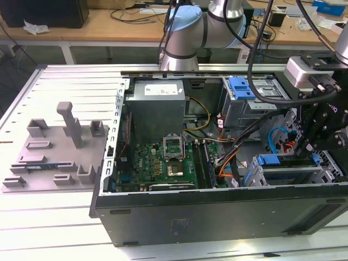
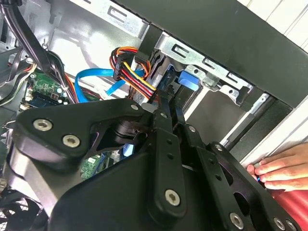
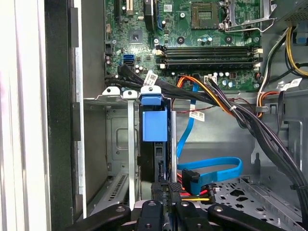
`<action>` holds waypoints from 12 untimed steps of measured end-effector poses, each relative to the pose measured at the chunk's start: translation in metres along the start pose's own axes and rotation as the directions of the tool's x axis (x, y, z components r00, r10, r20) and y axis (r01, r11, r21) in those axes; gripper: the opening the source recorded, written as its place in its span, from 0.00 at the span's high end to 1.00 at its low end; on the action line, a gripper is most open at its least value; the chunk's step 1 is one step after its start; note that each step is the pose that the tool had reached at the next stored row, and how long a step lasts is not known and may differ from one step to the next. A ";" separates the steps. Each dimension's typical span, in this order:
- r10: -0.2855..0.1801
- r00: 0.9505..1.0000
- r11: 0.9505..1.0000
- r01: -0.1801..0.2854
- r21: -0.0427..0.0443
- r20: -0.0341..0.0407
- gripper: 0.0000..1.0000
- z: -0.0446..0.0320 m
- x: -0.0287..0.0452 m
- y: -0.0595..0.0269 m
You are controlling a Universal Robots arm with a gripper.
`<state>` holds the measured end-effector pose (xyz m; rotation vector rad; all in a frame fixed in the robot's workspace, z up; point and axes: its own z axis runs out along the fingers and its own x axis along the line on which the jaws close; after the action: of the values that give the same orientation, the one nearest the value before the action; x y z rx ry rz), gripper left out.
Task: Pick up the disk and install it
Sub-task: 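Insert the first disk wire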
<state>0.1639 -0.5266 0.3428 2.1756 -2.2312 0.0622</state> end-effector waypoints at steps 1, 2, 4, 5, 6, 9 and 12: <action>0.000 1.000 1.000 0.000 0.000 0.000 0.84 0.0003 0.0000 0.0000; 0.000 1.000 1.000 0.000 0.000 0.000 0.84 0.0006 0.0000 0.0000; 0.000 1.000 1.000 0.000 0.000 0.000 0.84 0.0013 0.0000 0.0000; 0.000 1.000 1.000 0.000 0.000 0.000 0.84 0.0015 -0.0001 0.0000; 0.000 1.000 1.000 0.000 0.000 0.000 0.84 0.0017 -0.0001 0.0000; 0.000 1.000 1.000 0.000 0.000 0.000 0.84 0.0029 -0.0001 0.0000; 0.000 1.000 1.000 0.000 0.000 0.000 0.84 0.0038 -0.0002 0.0000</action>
<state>0.1639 -0.5266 0.3390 2.1757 -2.2311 0.0623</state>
